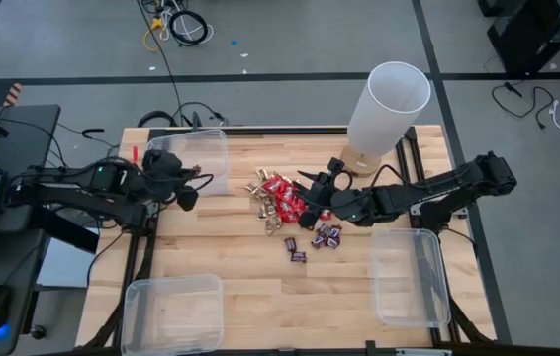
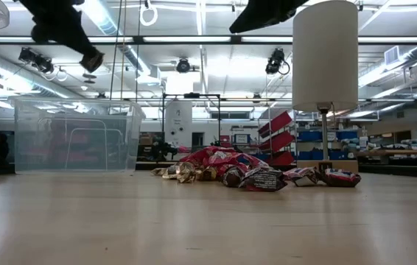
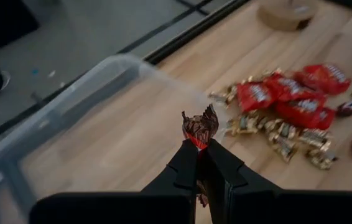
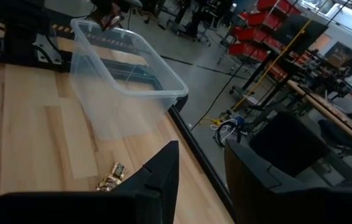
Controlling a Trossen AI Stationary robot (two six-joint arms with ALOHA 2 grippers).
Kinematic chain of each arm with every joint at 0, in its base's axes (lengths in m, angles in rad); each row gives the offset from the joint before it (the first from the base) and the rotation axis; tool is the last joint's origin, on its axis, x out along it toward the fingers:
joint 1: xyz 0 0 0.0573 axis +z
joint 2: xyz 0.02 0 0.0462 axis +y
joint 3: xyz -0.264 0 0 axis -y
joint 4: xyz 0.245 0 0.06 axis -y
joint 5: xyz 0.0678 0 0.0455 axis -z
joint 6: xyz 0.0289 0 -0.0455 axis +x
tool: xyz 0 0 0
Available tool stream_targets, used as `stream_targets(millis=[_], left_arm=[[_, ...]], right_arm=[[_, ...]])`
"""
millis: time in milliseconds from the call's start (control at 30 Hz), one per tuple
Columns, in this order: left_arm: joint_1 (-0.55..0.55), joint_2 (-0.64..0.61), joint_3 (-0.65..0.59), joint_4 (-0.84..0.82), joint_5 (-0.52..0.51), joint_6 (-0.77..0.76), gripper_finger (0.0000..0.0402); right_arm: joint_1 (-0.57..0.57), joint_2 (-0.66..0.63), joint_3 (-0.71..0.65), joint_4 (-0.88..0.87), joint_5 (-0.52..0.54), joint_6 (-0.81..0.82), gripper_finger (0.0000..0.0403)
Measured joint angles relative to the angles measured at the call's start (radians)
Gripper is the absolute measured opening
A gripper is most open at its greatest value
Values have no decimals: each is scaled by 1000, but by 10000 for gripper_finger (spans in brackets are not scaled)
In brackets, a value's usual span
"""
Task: Sort candy
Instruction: Put the brown chocolate into the top left transparent bin
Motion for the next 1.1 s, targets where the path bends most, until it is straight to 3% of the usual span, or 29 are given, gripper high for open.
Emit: stream_targets(millis=[267,533,833,1100], left_arm=[[1,1,0,-190,-100,-182,16],[42,1,0,-416,-90,-374,16],[72,2,0,-449,-52,-398,18],[72,2,-1,-463,-52,-403,43]], right_arm=[[0,0,0,0,-1,2,116],[0,0,0,1,-1,23,116],[0,0,0,0,-1,26,117],[0,0,0,0,-1,26,117]])
